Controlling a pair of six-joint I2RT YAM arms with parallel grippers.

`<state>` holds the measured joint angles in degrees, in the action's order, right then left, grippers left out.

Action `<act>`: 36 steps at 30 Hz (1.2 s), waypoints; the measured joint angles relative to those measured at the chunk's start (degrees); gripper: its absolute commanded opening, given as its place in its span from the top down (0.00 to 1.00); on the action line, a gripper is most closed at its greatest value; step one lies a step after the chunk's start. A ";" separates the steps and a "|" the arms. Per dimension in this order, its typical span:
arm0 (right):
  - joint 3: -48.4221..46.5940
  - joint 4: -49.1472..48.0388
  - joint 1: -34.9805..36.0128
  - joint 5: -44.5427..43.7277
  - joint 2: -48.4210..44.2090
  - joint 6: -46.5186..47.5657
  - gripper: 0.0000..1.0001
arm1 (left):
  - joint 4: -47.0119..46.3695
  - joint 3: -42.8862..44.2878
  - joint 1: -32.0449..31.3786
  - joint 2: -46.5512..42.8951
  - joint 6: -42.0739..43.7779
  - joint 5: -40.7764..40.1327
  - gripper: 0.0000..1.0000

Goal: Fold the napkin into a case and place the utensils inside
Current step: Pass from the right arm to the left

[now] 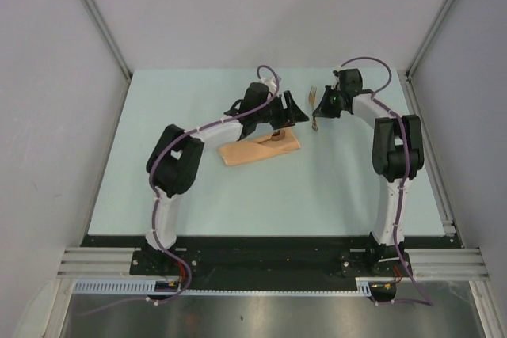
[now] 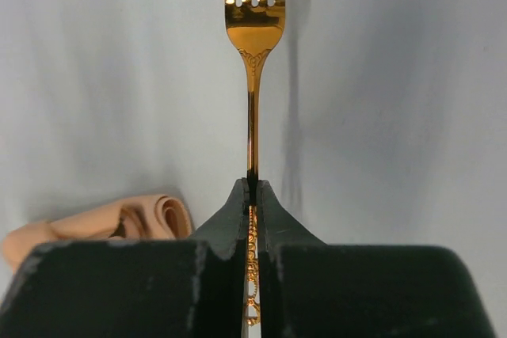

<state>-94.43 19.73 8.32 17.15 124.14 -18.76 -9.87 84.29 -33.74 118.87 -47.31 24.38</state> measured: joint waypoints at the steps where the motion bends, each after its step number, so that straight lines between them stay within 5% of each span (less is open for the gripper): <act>1: 1.29 -1.03 -0.55 0.85 -0.87 -1.79 1.00 | 0.37 1.88 -0.42 1.29 0.04 0.07 0.29; 8: 11.47 -10.21 -0.37 6.73 -6.21 -15.17 1.00 | 4.96 12.83 -1.31 9.29 0.42 1.07 0.34; 17: 19.71 -20.20 -0.07 10.99 -11.87 -27.19 1.00 | 10.80 12.13 -1.51 9.81 2.80 1.25 0.39; 20: 21.55 -23.32 0.04 11.98 -13.66 -29.22 1.00 | 11.93 10.99 -1.51 9.29 3.56 1.51 0.53; 23: 23.45 -24.94 0.42 12.39 -15.23 -30.49 1.00 | 11.89 10.47 -1.51 9.05 3.34 3.28 0.82; 24: 23.98 -25.55 0.68 12.72 -15.56 -30.91 1.00 | 11.47 9.73 -1.51 8.63 3.50 3.96 0.99; 25: 24.39 -25.81 1.03 13.05 -15.89 -31.19 0.99 | 11.06 8.83 -1.51 8.07 3.58 4.79 1.00; 29: 25.35 -25.88 1.90 14.80 -17.42 -29.07 0.58 | 10.38 4.42 -0.79 4.70 3.82 7.23 1.00; 32: 24.98 -25.31 1.60 18.12 -18.95 -21.86 0.39 | 9.64 -1.49 0.63 0.00 3.74 11.50 1.00; 36: 24.02 -24.63 -1.33 23.43 -21.03 -11.72 0.33 | 8.55 -10.49 4.15 -7.69 3.89 18.93 1.00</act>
<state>-70.41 -4.91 6.98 40.58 103.11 -30.48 -1.32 73.80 -29.58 111.18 -43.42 43.31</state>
